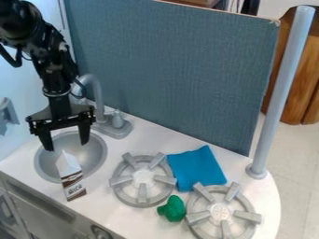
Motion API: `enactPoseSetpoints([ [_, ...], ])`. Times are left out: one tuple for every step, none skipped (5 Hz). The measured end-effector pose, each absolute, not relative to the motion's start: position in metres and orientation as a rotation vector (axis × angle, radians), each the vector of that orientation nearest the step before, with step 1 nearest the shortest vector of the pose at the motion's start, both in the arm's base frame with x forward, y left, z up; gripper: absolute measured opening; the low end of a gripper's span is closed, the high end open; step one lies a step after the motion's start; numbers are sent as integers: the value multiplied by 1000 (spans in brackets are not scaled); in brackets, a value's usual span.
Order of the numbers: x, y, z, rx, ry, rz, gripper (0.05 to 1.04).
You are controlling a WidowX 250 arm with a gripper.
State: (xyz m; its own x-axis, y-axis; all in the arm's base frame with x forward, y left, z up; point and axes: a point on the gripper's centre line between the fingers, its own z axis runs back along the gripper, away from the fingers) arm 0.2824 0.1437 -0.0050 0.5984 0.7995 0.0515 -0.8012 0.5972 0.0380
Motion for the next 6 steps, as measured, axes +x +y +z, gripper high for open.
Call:
enactPoseSetpoints([
  [278, 142, -15, 59, 3, 931, 1000],
  [280, 142, -18, 55, -14, 927, 1000],
  [280, 142, -26, 53, -15, 927, 1000],
  [280, 141, -28, 43, -34, 930, 1000],
  [281, 140, -35, 33, -48, 933, 1000],
  [281, 141, -43, 42, -59, 934, 1000],
])
